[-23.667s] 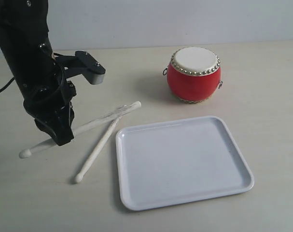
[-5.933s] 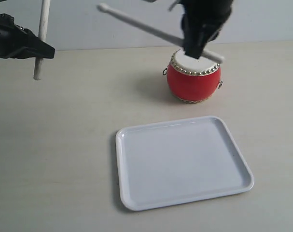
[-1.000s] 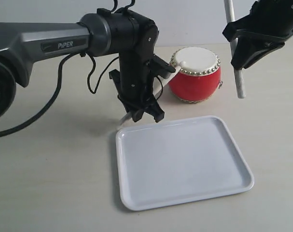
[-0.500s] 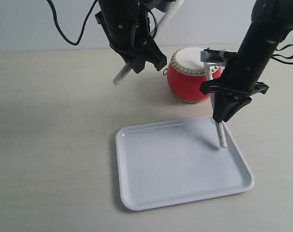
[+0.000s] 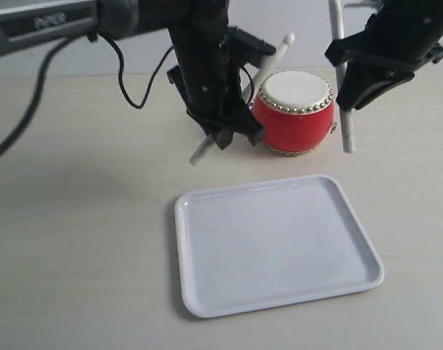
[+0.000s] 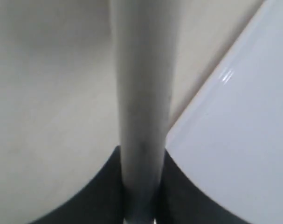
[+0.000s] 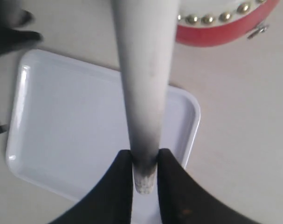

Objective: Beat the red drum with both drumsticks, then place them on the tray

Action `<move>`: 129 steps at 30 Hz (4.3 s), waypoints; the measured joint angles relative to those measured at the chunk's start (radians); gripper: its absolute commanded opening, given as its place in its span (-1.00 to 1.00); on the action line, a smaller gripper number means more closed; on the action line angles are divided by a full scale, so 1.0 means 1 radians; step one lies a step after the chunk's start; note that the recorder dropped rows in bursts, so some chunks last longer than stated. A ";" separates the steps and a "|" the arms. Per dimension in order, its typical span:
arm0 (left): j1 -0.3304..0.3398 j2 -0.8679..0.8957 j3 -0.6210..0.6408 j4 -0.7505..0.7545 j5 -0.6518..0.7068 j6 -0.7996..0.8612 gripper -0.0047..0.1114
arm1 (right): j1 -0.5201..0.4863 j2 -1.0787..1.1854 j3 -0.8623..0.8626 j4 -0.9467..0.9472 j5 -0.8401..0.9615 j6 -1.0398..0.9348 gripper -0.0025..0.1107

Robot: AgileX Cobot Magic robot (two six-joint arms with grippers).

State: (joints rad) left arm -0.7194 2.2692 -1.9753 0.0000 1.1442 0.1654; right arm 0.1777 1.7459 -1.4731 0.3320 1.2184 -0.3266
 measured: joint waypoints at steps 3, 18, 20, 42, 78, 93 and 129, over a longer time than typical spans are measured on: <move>0.000 0.071 0.000 -0.006 -0.021 0.000 -0.92 | 0.000 -0.086 0.000 0.001 0.002 0.000 -0.96; 0.000 0.140 -0.133 -0.011 0.069 0.009 -0.92 | 0.000 -0.158 0.000 0.001 0.008 -0.002 -0.96; 0.000 0.109 -0.135 -0.009 0.071 0.009 -0.92 | 0.000 -0.158 0.000 0.001 0.008 -0.002 -0.96; 0.000 -0.283 0.224 0.000 -0.045 0.009 -0.92 | 0.000 -0.158 0.000 -0.001 0.008 -0.046 -0.96; 0.329 -0.864 0.890 -0.033 -0.744 0.094 -0.92 | 0.000 -0.135 0.087 0.064 -0.238 -0.260 -0.96; 0.329 -0.860 0.890 -0.033 -0.745 0.094 -0.92 | 0.065 0.038 0.036 -0.031 -0.273 -0.409 -0.96; 0.329 -0.860 0.890 -0.033 -0.720 0.137 -0.92 | 0.392 0.189 -0.181 -0.575 0.003 -0.456 -0.96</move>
State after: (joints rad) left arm -0.3904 1.4091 -1.0850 -0.0325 0.4244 0.3028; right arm 0.5697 1.9349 -1.6546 -0.2434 1.2215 -0.7830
